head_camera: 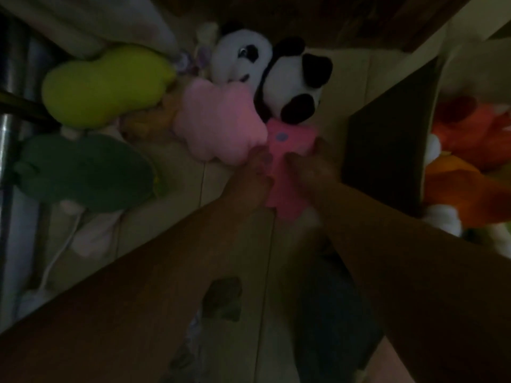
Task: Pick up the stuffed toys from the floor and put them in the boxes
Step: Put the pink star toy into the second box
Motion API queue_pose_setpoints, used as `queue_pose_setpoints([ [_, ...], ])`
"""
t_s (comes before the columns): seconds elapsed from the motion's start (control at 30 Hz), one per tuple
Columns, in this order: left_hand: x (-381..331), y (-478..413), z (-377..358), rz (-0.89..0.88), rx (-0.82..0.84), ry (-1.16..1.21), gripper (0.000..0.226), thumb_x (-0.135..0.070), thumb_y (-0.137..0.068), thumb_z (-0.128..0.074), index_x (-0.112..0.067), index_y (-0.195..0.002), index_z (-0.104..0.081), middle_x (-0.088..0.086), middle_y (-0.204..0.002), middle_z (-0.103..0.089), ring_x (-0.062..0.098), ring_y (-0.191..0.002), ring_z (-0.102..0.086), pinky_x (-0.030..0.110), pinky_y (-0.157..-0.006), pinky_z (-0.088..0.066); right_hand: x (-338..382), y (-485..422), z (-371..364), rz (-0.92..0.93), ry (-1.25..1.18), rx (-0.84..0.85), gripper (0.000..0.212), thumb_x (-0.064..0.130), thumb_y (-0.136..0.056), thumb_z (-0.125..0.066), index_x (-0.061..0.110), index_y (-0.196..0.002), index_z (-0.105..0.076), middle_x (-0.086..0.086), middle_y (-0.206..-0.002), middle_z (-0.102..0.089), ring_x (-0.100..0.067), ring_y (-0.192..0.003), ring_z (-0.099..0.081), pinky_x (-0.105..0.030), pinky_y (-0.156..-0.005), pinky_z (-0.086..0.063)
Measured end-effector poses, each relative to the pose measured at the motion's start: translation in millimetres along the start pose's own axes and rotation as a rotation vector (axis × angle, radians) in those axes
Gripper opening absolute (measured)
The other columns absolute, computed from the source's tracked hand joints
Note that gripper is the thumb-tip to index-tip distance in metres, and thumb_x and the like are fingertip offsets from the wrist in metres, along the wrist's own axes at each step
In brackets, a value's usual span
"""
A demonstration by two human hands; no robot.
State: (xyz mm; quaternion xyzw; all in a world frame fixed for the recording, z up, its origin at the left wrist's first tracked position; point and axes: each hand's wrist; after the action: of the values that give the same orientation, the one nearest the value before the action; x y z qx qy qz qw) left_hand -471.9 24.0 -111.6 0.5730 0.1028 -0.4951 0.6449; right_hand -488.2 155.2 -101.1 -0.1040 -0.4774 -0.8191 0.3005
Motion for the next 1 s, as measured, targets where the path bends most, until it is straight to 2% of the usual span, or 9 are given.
queue_pose_setpoints([
  [0.07,0,-2,-3,-0.021,-0.02,0.0,0.062,0.0,-0.089,-0.055,-0.012,-0.146,-0.033,-0.001,-0.148,-0.038,0.015,-0.135,-0.038,0.019,-0.107,-0.029,-2,0,-5,-0.015,-0.038,-0.001,0.09,0.048,-0.075,-0.065,0.023,-0.15,-0.023,-0.013,-0.141,-0.045,-0.034,-0.125,-0.048,-0.04,-0.102,-0.042],
  [0.23,-19,22,5,-0.016,-0.024,0.025,0.059,-0.003,-0.092,-0.051,-0.017,-0.146,-0.032,-0.001,-0.149,-0.038,0.011,-0.132,-0.038,0.016,-0.104,-0.029,8,25,4,0.015,0.002,-0.053,0.094,0.055,-0.064,-0.055,0.022,-0.147,-0.025,-0.014,-0.135,-0.049,-0.038,-0.118,-0.051,-0.043,-0.1,-0.043],
  [0.47,-90,101,46,-0.002,-0.069,0.041,0.062,-0.005,-0.091,-0.052,-0.03,-0.144,-0.035,-0.008,-0.139,-0.044,0.01,-0.116,-0.046,0.011,-0.08,-0.036,43,121,57,0.139,0.07,-0.078,0.083,0.048,-0.083,-0.058,0.025,-0.15,-0.016,-0.013,-0.141,-0.043,-0.038,-0.125,-0.045,-0.046,-0.101,-0.042],
  [0.57,-139,149,68,-0.056,-0.119,0.059,0.061,-0.003,-0.091,-0.051,-0.03,-0.143,-0.037,-0.012,-0.126,-0.043,0.006,-0.105,-0.048,0.0,-0.066,-0.038,70,176,96,0.233,0.062,-0.092,0.083,0.051,-0.081,-0.054,0.029,-0.15,-0.013,-0.009,-0.144,-0.041,-0.035,-0.127,-0.044,-0.052,-0.1,-0.044],
  [0.7,-211,211,82,-0.127,-0.131,0.058,0.06,0.0,-0.09,-0.052,-0.028,-0.141,-0.039,-0.013,-0.125,-0.044,-0.012,-0.088,-0.048,-0.004,-0.063,-0.037,100,237,164,0.315,0.052,-0.141,0.082,0.047,-0.083,-0.057,0.024,-0.151,-0.017,-0.011,-0.141,-0.045,-0.033,-0.125,-0.047,-0.048,-0.103,-0.041],
  [0.77,-245,236,80,-0.142,-0.125,0.059,0.061,-0.003,-0.091,-0.053,-0.033,-0.141,-0.038,-0.014,-0.126,-0.046,-0.008,-0.093,-0.051,0.003,-0.071,-0.043,109,262,200,0.34,0.045,-0.161,0.082,0.046,-0.082,-0.059,0.023,-0.151,-0.019,-0.012,-0.141,-0.045,-0.033,-0.127,-0.045,-0.045,-0.104,-0.04],
  [0.83,-278,258,75,-0.167,-0.118,0.074,0.061,-0.006,-0.091,-0.054,-0.036,-0.142,-0.037,-0.012,-0.131,-0.049,0.002,-0.104,-0.055,0.016,-0.082,-0.048,115,283,237,0.361,0.032,-0.18,0.082,0.046,-0.082,-0.06,0.024,-0.15,-0.02,-0.011,-0.141,-0.046,-0.032,-0.126,-0.046,-0.043,-0.103,-0.042],
  [0.93,-324,282,59,-0.224,-0.149,0.018,0.06,-0.008,-0.091,-0.055,-0.034,-0.142,-0.038,-0.02,-0.116,-0.048,-0.003,-0.091,-0.052,0.007,-0.073,-0.044,112,304,291,0.394,0.009,-0.203,0.083,0.047,-0.08,-0.061,0.026,-0.15,-0.022,-0.01,-0.141,-0.046,-0.03,-0.126,-0.047,-0.042,-0.103,-0.042],
  [1.0,-351,293,42,-0.24,-0.144,-0.008,0.06,-0.012,-0.091,-0.055,-0.038,-0.142,-0.037,-0.018,-0.119,-0.048,0.001,-0.093,-0.051,0.011,-0.072,-0.044,105,313,326,0.396,-0.001,-0.223,0.084,0.05,-0.078,-0.061,0.03,-0.149,-0.021,-0.007,-0.141,-0.046,-0.029,-0.125,-0.048,-0.045,-0.102,-0.043],
])
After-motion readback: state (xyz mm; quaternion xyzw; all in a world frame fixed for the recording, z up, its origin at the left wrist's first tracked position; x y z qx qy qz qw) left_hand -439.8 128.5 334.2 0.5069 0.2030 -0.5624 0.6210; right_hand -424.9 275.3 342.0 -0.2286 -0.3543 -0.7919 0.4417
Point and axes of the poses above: each hand's wrist, its own y-axis away from the middle knuckle, its own z-axis out of the back of the hand, x = y × z
